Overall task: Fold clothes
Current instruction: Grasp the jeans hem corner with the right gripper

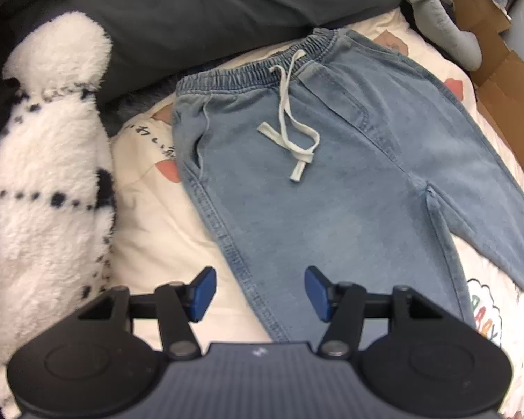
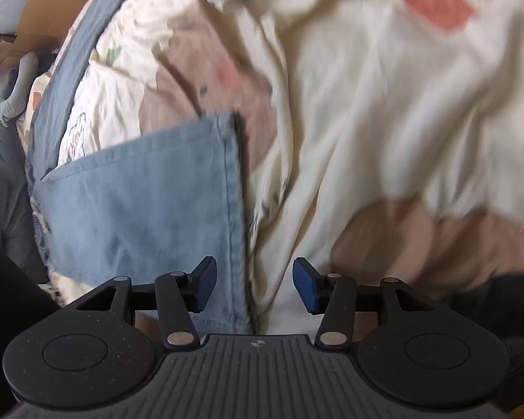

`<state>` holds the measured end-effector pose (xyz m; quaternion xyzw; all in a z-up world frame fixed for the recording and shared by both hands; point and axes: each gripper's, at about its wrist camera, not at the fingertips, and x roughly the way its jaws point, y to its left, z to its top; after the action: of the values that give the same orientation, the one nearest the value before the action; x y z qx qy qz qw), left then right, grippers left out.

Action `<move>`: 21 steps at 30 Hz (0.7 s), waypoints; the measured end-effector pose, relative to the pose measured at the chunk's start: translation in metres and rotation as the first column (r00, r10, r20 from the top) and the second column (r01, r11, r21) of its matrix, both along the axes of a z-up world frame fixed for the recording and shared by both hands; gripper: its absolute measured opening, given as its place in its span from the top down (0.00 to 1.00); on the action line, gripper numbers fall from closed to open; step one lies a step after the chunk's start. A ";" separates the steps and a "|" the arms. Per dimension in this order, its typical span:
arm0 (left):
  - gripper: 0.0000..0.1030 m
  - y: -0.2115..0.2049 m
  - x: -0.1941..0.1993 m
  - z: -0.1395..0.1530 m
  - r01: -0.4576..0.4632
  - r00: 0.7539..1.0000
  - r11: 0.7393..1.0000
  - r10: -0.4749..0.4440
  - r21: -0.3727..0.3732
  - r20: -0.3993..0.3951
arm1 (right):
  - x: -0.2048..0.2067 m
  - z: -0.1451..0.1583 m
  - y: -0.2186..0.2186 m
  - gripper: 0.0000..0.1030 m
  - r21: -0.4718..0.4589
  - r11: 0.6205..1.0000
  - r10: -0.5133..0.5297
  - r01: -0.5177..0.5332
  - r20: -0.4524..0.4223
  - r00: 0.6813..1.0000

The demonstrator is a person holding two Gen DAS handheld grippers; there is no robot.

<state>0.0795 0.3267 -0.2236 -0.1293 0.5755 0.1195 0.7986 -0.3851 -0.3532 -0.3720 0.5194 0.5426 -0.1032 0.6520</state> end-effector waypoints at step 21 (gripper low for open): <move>0.43 -0.004 -0.003 0.003 0.026 0.999 0.999 -0.025 0.035 -0.024 | -0.007 -0.071 0.067 0.45 0.331 0.936 -0.122 0.120 -0.014 0.992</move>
<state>0.0763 0.3229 -0.2210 -0.1066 0.5844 0.1210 0.7952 -0.3920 -0.2866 -0.4434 0.6542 0.5169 -0.0486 0.5499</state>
